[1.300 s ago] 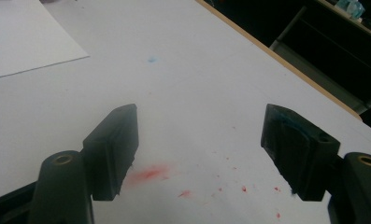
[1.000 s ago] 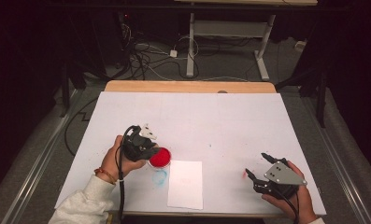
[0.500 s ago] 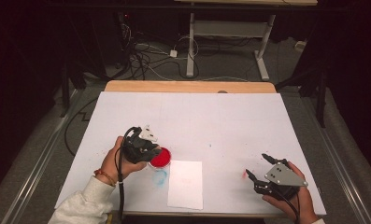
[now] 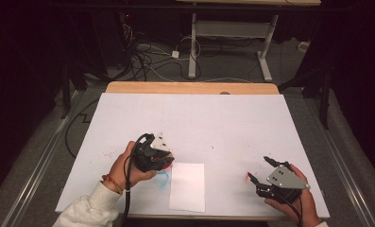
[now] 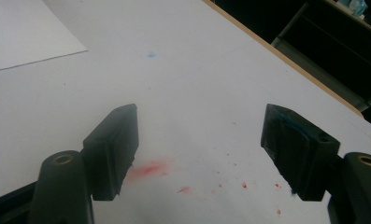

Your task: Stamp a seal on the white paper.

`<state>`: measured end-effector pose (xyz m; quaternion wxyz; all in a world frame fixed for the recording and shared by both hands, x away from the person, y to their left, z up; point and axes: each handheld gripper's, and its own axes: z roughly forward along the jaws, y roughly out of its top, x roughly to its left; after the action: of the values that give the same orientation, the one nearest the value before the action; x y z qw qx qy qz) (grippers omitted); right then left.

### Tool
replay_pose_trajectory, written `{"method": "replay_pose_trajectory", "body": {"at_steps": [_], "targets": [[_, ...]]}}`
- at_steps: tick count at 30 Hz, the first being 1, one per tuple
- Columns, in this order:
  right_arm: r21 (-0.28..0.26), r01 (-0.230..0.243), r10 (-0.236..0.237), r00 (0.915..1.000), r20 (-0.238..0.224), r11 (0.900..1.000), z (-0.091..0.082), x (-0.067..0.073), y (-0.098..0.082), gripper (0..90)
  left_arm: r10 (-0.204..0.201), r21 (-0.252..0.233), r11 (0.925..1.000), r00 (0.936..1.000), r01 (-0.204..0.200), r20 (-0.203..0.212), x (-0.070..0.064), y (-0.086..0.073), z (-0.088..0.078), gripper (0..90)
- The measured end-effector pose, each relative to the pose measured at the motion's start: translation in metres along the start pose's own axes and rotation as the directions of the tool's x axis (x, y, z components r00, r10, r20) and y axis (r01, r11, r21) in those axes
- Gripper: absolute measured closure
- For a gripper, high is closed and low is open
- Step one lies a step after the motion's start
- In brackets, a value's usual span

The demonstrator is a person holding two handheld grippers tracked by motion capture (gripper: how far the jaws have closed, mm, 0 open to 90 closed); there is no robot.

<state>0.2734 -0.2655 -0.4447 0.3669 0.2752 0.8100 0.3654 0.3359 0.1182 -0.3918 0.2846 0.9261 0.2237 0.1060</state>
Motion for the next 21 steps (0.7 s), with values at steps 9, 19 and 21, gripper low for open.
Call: {"method": "replay_pose_trajectory", "body": {"at_steps": [9,19,21], "targets": [[-0.006,0.009,-0.009,1.0,-0.002,1.0,-0.001,0.003,0.002,28.1,0.054,0.023,0.9982,0.9979,-0.055,0.035,-0.019,0.007,0.01,73.5],[-0.005,0.007,-0.007,1.0,-0.004,1.0,-0.001,0.003,0.002,28.2,0.086,0.053,0.9945,0.9935,-0.09,0.075,-0.032,0.012,0.026,73.5],[-0.004,0.008,-0.008,1.0,-0.005,1.0,-0.001,0.003,0.002,28.1,0.093,0.061,0.9933,0.9923,-0.098,0.083,-0.034,0.012,0.029,73.4]]}}
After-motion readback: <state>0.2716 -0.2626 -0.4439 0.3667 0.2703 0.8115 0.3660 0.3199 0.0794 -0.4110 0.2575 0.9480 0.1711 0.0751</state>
